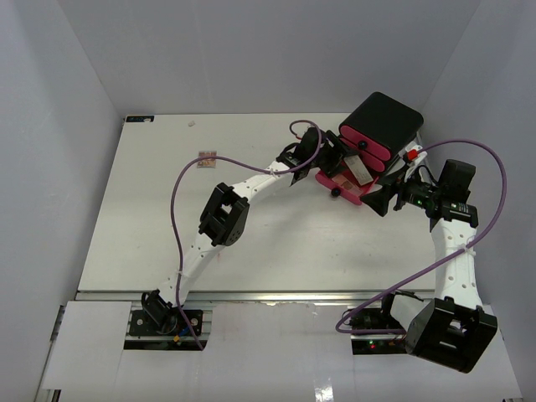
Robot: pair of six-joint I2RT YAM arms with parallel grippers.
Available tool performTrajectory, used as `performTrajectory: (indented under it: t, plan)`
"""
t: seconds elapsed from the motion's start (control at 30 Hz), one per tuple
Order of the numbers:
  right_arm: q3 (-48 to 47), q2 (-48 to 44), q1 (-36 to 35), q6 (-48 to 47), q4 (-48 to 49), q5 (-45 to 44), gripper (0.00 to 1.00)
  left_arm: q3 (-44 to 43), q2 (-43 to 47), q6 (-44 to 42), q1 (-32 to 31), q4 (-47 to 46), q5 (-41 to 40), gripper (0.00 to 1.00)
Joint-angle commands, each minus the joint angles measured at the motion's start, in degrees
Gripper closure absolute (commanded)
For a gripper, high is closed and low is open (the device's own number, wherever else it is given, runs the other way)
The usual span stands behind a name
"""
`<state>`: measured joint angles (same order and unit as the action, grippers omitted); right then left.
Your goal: Organize the makeup
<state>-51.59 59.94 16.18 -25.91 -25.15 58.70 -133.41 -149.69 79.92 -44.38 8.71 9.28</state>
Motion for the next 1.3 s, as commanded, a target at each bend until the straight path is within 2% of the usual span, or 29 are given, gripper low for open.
performTrajectory:
  t: [0.0, 0.37, 0.53, 0.63, 0.83, 0.9, 1.03, 1.13, 1.27]
  plan:
    - [0.35, -0.1, 0.59, 0.26, 1.52, 1.86, 0.1, 2.41, 5.5, 0.04, -0.27, -1.49, -0.31, 0.22]
    - [0.72, 0.28, 0.71, -0.12, 1.42, 2.86, 0.1, 14.67, 16.35, -6.59, 0.05, -3.32, -4.9, 0.21]
    - [0.97, 0.45, 0.78, -0.31, 1.33, 3.3, 0.1, 17.59, 19.66, -10.06, 0.91, -3.55, -5.86, 0.2]
    - [1.09, 0.51, 0.85, -1.11, 1.12, 4.44, 0.1, 20.45, 22.89, -14.52, 1.77, -4.28, -6.41, 0.2]
    - [1.14, 0.22, 0.87, -7.78, -2.88, 9.46, 0.1, 36.39, 36.34, -28.69, 5.61, -10.85, -4.06, 0.21]
    - [1.16, 0.0, 0.85, -8.82, -3.7, 9.64, 0.1, 45.3, 42.23, -31.73, 8.51, -16.16, -0.5, 0.21]
    - [1.34, 0.16, 0.6, -9.17, -3.9, 8.82, 0.1, 61.46, 50.66, -32.93, 16.79, -20.27, 7.88, 0.2]
    - [1.4, 0.8, 0.51, -9.68, -4.21, 8.89, 0.09, 65.78, 56.07, -38.47, 23.85, -14.46, 8.47, 0.17]
    - [1.41, 1.39, 0.27, -9.7, -4.3, 9.0, 0.09, 60.86, 54.84, -49.12, 29.23, 0.87, 1.46, 0.12]
